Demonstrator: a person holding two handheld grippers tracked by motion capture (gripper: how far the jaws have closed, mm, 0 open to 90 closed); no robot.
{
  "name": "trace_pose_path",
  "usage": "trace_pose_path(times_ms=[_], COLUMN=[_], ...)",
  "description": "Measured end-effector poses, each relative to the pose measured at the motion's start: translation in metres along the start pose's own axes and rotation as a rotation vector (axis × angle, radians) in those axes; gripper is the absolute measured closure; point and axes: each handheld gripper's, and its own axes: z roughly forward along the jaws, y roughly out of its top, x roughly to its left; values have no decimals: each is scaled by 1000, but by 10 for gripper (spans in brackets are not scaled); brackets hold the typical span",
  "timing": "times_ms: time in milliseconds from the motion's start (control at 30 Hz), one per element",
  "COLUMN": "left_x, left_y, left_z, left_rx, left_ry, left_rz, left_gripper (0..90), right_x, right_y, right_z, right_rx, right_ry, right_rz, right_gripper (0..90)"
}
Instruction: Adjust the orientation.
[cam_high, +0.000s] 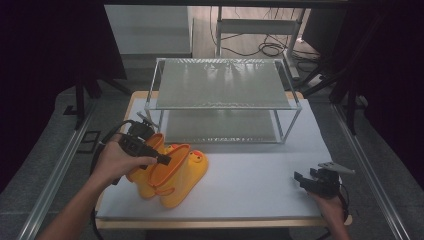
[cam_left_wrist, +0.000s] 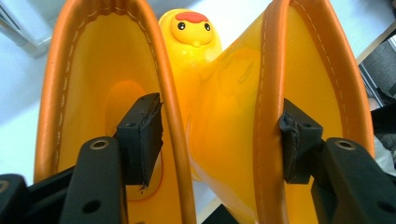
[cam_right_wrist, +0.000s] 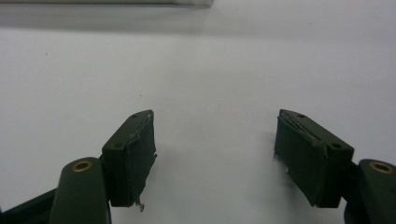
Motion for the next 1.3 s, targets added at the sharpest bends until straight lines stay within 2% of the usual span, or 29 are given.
trace_pose_path(times_ms=[133,233,300,433,667,833,1033,1300], left_x=[1,3,4,5,5,5,5,7], left_y=[-1,-2,-3,-4,-5,-4,-5,-2], left_z=[-1,-2,-2,-2,-2,-1,-1,-5], left_rx=[-6,-20,-22,-30,-39,-42,-55,-72], left_ry=[-6,-7,-7,-3,-6,-1,4,-10], left_rz=[0,0,2,5,8,7,8,0], left_gripper=[507,675,752,802,815,787,818,825], right_x=[0,0,0,0,0,0,0,0], right_y=[0,0,0,0,0,0,0,0], right_z=[0,0,0,0,0,0,0,0], right_rx=[0,0,1,0,0,2,0,0], right_ry=[0,-1,-1,-1,-4,-4,-5,-7], right_rz=[0,-1,-3,-3,-9,-7,-11,-3], right_gripper=[291,290,290,290,290,291,291,294])
